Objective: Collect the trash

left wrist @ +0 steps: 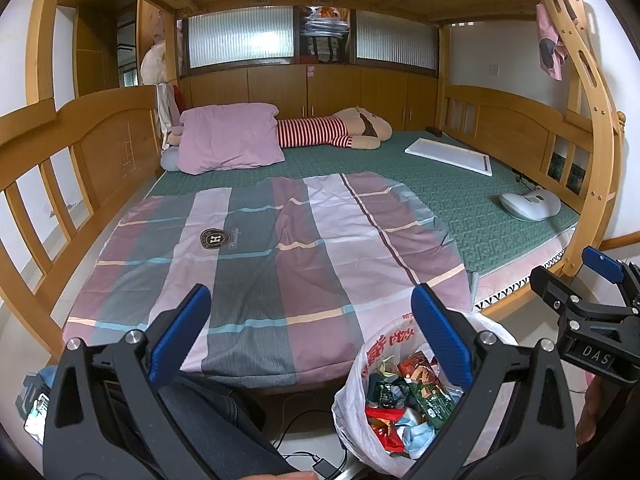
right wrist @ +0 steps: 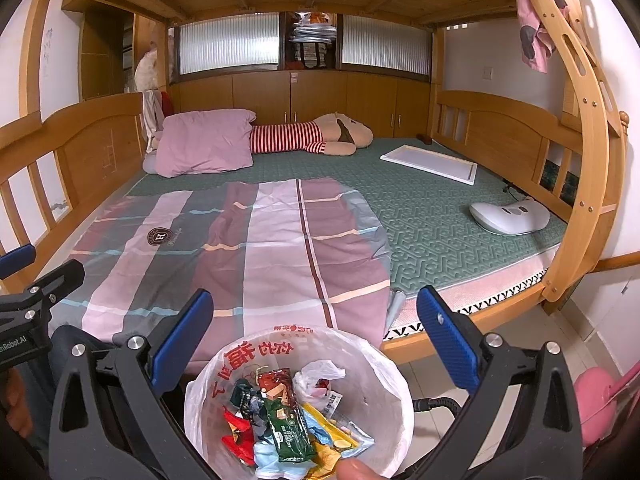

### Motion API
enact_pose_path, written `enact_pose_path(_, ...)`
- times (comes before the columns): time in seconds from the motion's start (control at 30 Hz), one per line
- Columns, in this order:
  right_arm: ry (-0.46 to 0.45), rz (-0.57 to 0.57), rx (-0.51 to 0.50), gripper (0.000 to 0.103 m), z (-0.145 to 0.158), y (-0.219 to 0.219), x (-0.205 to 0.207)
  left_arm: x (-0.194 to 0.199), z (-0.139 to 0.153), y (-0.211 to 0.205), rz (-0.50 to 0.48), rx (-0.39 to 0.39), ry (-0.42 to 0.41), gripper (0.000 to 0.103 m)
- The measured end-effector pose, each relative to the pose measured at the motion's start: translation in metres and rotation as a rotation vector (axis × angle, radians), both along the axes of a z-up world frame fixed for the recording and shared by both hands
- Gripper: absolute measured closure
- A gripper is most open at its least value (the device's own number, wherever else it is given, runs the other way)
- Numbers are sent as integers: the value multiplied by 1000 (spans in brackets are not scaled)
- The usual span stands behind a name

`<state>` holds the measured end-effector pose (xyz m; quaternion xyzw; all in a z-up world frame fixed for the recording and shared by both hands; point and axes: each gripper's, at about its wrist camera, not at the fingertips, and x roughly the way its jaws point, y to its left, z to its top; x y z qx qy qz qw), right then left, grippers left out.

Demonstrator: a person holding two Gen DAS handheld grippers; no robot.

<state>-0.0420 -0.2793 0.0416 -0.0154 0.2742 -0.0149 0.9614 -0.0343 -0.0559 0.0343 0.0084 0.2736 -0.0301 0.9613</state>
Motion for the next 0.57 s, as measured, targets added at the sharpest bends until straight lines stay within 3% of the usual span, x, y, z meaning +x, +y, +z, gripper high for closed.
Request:
enact_pose_path(0.37, 29, -10, 14, 4, -4, -2, 5, 1, -3, 5, 26, -2, -14, 3)
enact_pose_path(0.47, 59, 17, 117, 4, -2, -10, 11, 5, -7, 6, 42, 16, -11, 3)
enact_pose_path(0.57, -23, 69, 207, 4, 18, -13, 6, 17, -17, 6, 48, 65, 10, 3)
